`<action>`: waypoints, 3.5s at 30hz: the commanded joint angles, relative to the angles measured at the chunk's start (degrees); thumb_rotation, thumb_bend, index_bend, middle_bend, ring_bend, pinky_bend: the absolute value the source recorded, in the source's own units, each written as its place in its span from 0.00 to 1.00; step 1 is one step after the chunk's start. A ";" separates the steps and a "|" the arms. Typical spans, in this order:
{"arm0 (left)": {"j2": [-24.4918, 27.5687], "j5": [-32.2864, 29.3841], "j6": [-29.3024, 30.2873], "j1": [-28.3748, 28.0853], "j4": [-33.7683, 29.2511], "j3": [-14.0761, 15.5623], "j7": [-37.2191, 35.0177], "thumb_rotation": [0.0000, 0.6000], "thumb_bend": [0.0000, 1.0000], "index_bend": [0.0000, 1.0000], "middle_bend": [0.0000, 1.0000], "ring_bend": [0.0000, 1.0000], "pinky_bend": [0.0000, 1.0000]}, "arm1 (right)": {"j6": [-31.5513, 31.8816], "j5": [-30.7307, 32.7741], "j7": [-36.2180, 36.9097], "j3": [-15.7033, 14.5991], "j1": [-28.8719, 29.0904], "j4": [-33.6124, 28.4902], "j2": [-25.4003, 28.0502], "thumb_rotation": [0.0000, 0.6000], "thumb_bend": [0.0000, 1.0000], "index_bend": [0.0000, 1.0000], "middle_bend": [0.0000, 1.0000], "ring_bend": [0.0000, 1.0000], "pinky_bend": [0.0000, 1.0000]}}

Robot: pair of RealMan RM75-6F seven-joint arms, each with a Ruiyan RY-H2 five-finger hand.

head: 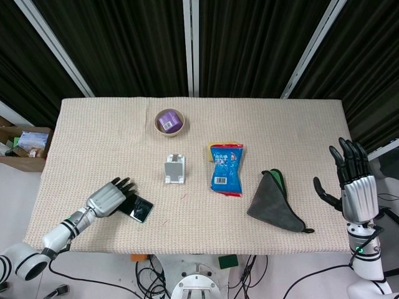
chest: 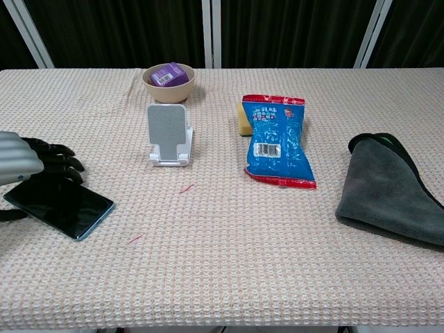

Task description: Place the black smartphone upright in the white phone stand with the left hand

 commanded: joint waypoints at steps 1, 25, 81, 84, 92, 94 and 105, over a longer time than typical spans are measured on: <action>-0.19 0.65 1.05 0.20 0.32 0.20 -0.86 1.00 0.16 0.40 0.09 0.04 0.17 | -0.19 0.12 0.07 -0.07 0.01 0.09 -0.09 1.00 0.40 0.00 0.00 0.00 0.00; -2.24 6.96 9.38 0.82 5.36 1.87 -12.90 1.00 0.34 0.63 0.34 0.13 0.25 | -0.60 0.38 0.78 -0.48 0.01 1.20 -0.55 1.00 0.40 0.00 0.00 0.00 0.00; 6.71 24.28 7.31 -16.65 -2.02 -13.16 31.22 1.00 0.43 0.64 0.70 0.60 0.62 | 4.15 6.27 7.94 3.05 -3.16 4.27 -0.60 1.00 0.43 0.00 0.00 0.00 0.00; 6.70 24.73 4.72 -18.22 -3.11 -13.51 33.69 1.00 0.43 0.67 0.70 0.60 0.62 | 4.04 6.68 8.60 3.19 -3.27 4.86 -0.70 1.00 0.43 0.00 0.00 0.00 0.00; 5.75 26.71 -0.97 -22.35 -5.41 -14.23 39.38 1.00 0.44 0.67 0.70 0.60 0.61 | 3.81 7.19 9.80 3.52 -3.27 5.81 -1.18 1.00 0.43 0.00 0.00 0.00 0.00; 5.09 26.39 -2.46 -22.95 -5.26 -14.50 40.72 1.00 0.43 0.67 0.70 0.60 0.61 | 3.52 7.33 9.96 3.43 -3.31 5.92 -1.18 1.00 0.43 0.00 0.00 0.00 0.00; 4.20 24.69 -12.03 -25.36 -4.48 -13.64 45.60 1.00 0.43 0.69 0.69 0.60 0.60 | 3.22 7.72 10.76 3.68 -3.31 6.68 -1.41 1.00 0.43 0.00 0.00 0.00 0.00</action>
